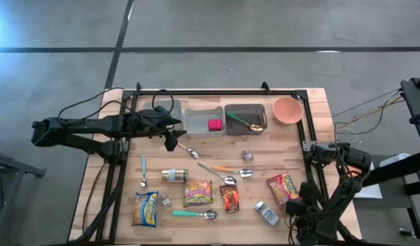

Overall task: Pick & Place Food Item
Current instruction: Put the red noodle pack into the left gray bin

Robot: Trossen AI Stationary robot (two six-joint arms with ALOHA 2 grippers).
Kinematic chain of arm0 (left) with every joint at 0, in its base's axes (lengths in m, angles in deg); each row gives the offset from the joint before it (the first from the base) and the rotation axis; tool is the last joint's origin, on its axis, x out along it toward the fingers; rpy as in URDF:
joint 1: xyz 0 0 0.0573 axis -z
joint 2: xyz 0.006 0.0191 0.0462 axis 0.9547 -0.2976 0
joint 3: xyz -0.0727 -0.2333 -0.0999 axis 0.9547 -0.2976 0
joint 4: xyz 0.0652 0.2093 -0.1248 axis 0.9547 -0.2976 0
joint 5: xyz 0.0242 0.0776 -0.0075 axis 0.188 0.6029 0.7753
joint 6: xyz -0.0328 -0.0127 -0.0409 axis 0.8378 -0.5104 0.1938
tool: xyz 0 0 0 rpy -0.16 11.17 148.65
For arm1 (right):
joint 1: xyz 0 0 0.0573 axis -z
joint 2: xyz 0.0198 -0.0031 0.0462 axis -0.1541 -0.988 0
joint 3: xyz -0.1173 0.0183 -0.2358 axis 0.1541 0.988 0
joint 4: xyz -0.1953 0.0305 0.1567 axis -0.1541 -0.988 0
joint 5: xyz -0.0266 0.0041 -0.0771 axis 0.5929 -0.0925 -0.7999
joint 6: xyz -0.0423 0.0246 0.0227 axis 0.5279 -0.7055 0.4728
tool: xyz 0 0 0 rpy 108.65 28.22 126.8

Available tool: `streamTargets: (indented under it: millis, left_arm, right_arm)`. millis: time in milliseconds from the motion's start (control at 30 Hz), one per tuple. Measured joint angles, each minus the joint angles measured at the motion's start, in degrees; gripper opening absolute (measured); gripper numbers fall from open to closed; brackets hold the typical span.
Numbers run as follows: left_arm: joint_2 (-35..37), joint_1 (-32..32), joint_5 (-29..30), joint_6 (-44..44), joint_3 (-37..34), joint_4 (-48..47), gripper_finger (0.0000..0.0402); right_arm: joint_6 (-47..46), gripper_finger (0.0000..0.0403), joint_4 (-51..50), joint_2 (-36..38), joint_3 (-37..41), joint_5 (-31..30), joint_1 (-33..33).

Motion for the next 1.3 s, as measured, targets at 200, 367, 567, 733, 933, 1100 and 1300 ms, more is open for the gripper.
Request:
streamTargets:
  millis: [200, 367, 567, 733, 933, 1100, 1300]
  left_arm:
    - [0.0, 0.0, 0.0, 0.02, 0.0, 0.0, 0.0262]
    - [0.0, 0.0, 0.0, 0.02, 0.0, 0.02, 0.0262]
    - [0.0, 0.0, 0.0, 0.04, 0.0, 0.04, 0.0262]
    - [0.0, 0.0, 0.02, 0.05, 0.0, 0.04, 0.0262]
    - [0.0, 0.02, 0.02, 0.33, 0.0, 0.07, 0.0262]
    - [0.0, 0.0, 0.02, 0.5, 0.0, 0.13, 0.0262]
    - [0.0, 0.0, 0.02, 0.45, 0.0, 0.39, 0.0262]
  right_arm:
    - [-1.55, 0.0203, 0.78, 0.06, 1.61, 0.25, 0.0]
    - [-1.64, 0.0133, 1.39, 0.06, 2.25, 0.38, 0.0]
    - [-1.62, 0.0032, 2.47, 0.06, 2.27, 0.63, 0.0]
    - [-1.88, 0.001, 3.77, 0.06, 1.83, 0.66, 0.0]
    - [-4.93, 0.0008, 3.36, 1.55, 0.16, 1.84, 0.0]
    - [-11.85, 0.0008, 0.28, 4.01, -1.23, 1.92, 0.0]
    - [-19.55, 0.0008, -1.92, 7.71, -1.62, -1.94, 0.0]
